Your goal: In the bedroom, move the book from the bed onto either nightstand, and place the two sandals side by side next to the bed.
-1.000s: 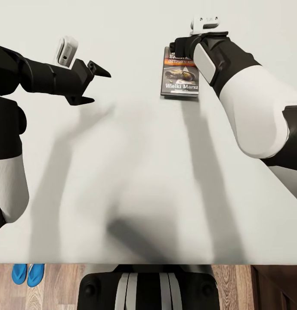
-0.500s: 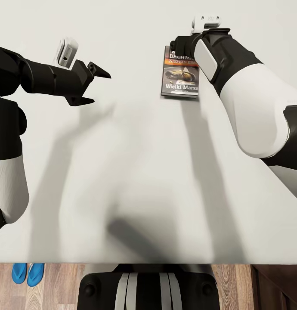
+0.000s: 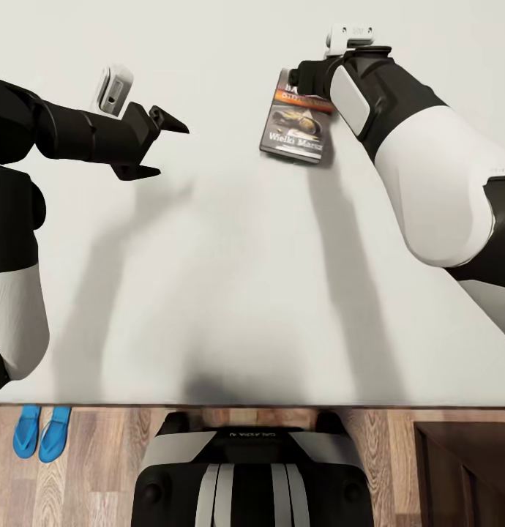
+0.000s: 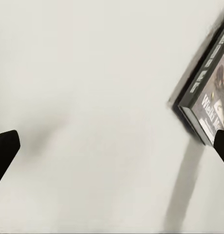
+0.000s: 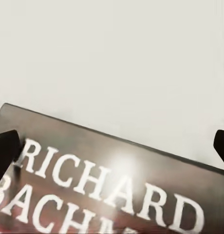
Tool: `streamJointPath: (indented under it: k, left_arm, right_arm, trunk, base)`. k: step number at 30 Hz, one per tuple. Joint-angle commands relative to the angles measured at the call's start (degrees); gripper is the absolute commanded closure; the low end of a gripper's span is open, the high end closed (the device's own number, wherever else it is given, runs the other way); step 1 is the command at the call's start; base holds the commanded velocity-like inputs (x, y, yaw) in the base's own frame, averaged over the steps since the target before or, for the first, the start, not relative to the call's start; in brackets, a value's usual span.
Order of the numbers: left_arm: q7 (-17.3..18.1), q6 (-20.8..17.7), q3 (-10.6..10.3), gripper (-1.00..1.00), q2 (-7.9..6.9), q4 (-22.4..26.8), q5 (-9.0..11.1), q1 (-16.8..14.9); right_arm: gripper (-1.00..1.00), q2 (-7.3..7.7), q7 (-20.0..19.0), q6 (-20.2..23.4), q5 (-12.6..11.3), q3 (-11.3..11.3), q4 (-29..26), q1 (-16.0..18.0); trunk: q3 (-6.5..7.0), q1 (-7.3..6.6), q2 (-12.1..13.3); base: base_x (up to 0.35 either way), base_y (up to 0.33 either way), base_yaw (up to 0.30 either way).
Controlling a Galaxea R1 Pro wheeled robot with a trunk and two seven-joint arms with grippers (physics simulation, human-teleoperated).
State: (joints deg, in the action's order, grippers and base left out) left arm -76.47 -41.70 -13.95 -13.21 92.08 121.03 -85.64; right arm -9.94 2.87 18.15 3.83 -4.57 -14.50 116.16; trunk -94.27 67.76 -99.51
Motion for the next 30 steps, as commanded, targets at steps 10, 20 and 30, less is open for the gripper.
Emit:
streamJointPath:
  k: [10,20,30]
  left_arm:
    - [-0.3,-0.5,0.0,-1.00,0.00,0.0,0.2,-0.1]
    - [-0.3,-0.5,0.1,-1.00,-0.05,0.0,0.2,-0.1]
    - [-0.3,-0.5,0.1,-1.00,-0.06,0.0,0.1,-0.1]
  right_arm:
    - [-1.00,-0.06,0.2,0.4,0.3,-0.3,1.1,0.7]
    - [-1.00,-0.06,0.3,0.4,-0.3,-0.6,0.9,2.5]
    - [-1.00,-0.06,0.9,0.9,-0.8,-0.7,1.1,6.8]
  trunk:
    - [-0.03,-0.02,0.0]
    - [-0.03,-0.02,0.0]
    - [-0.03,-0.02,0.0]
  base:
    - [-0.108,-0.046,0.000]
    - [-0.011,-0.005,0.000]
    - [-0.001,0.124,0.000]
